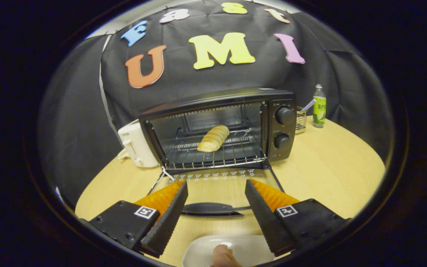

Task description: Open the toaster oven, put the food inside, and close the toaster oven door.

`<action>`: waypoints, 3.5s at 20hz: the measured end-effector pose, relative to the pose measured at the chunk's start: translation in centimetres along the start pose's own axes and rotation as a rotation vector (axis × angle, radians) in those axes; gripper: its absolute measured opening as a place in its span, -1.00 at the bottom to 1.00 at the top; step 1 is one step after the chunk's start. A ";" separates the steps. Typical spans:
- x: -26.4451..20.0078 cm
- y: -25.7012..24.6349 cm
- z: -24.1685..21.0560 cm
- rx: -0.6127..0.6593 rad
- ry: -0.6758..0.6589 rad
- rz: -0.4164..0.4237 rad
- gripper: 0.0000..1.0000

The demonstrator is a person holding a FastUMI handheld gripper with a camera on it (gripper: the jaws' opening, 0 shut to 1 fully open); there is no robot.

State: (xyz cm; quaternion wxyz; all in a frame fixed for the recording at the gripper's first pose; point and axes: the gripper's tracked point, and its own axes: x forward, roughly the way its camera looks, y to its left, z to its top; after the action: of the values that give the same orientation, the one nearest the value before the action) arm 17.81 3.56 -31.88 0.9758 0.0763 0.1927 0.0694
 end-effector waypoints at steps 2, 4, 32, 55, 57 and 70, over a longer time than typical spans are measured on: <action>-0.5 0.3 -1.7 -0.020 0.052 -0.032 1.00; -0.6 0.7 -3.1 -0.035 0.084 -0.043 1.00; 0.5 0.7 -4.0 -0.053 0.076 -0.161 1.00; 0.4 2.9 5.0 -0.220 -0.306 -0.096 1.00; 0.1 2.8 4.6 -0.198 -0.280 -0.088 1.00; -13.4 3.2 12.3 -0.048 -0.282 -0.117 1.00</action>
State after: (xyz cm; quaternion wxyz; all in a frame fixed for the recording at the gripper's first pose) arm 9.98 3.02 -15.14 0.9971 0.0504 0.0559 0.0056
